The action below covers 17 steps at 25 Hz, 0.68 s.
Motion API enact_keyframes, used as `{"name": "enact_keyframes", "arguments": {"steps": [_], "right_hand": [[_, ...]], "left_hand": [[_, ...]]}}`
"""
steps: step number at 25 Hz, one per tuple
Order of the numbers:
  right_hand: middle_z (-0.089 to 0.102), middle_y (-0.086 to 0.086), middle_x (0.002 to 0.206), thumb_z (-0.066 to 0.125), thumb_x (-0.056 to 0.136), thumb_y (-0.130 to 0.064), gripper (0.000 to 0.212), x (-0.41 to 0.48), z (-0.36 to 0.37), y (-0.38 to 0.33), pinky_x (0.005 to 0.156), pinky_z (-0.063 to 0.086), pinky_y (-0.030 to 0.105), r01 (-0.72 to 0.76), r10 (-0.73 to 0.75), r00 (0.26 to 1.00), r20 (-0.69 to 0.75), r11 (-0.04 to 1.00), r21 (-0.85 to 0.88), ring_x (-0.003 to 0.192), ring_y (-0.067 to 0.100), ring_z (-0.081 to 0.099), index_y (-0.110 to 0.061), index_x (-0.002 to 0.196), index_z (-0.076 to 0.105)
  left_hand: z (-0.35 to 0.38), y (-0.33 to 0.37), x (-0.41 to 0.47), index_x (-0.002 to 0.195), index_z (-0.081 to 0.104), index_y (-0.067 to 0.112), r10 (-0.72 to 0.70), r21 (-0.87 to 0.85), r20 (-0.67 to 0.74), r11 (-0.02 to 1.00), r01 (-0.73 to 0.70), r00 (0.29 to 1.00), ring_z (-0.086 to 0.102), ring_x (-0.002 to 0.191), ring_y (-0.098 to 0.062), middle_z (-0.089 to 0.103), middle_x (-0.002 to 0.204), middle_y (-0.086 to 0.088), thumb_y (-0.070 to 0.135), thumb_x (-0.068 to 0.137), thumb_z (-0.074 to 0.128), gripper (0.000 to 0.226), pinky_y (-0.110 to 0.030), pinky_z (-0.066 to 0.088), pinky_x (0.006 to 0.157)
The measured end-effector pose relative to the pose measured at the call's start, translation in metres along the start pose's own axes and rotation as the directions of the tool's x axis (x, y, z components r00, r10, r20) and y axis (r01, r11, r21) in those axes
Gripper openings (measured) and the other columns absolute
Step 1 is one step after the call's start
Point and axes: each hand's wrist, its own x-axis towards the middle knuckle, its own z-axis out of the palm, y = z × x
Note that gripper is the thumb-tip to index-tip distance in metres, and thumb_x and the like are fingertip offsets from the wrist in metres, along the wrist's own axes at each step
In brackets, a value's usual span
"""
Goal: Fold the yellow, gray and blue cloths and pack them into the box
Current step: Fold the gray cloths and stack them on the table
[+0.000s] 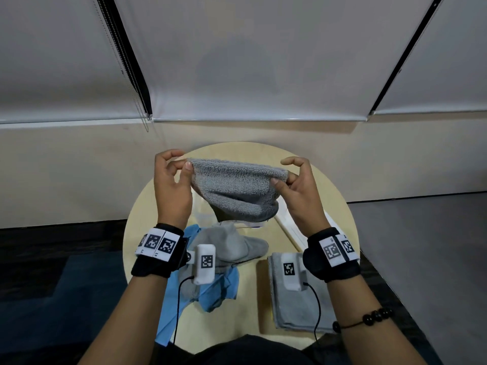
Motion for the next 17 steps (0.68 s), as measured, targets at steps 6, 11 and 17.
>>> {"name": "enact_keyframes", "arguments": {"steps": [6, 11, 17], "right_hand": [[0.077, 0.004, 0.090, 0.063, 0.093, 0.005, 0.030, 0.001, 0.008, -0.002, 0.072, 0.056, 0.026, -0.053, 0.062, 0.992, -0.107, 0.994, 0.092, 0.081, 0.014, 0.071, -0.015, 0.107, 0.046], [0.076, 0.016, 0.098, 0.073, 0.087, -0.021, 0.037, -0.006, 0.021, 0.001, 0.075, 0.057, 0.053, -0.082, 0.089, 0.995, 0.044, 0.988, -0.133, 0.087, 0.036, 0.072, -0.033, 0.106, 0.042], [0.076, 0.008, 0.089, 0.069, 0.089, -0.021, 0.037, -0.011, 0.029, 0.016, 0.078, 0.058, 0.050, -0.066, 0.109, 0.986, 0.125, 0.951, -0.301, 0.084, 0.025, 0.073, -0.031, 0.107, 0.039]], "left_hand": [[0.009, -0.004, -0.008, 0.125, 0.052, 0.022, -0.018, 0.084, 0.019, 0.996, 0.017, 1.000, 0.056, 0.086, -0.015, 0.057, 0.092, -0.001, 0.003, 0.101, 0.046, 0.031, -0.031, 0.045, 0.081], [0.019, 0.001, -0.017, 0.118, 0.066, 0.035, -0.033, 0.536, 0.308, 0.832, -0.145, 0.951, 0.044, 0.129, -0.017, 0.052, 0.131, 0.007, 0.015, 0.097, 0.059, 0.030, -0.040, 0.029, 0.110], [0.035, 0.015, -0.022, 0.098, 0.073, 0.035, 0.020, 0.318, 0.591, 0.913, -0.255, 0.807, 0.050, 0.121, -0.005, 0.064, 0.114, 0.019, 0.038, 0.091, 0.070, 0.009, -0.050, 0.034, 0.109]]}}
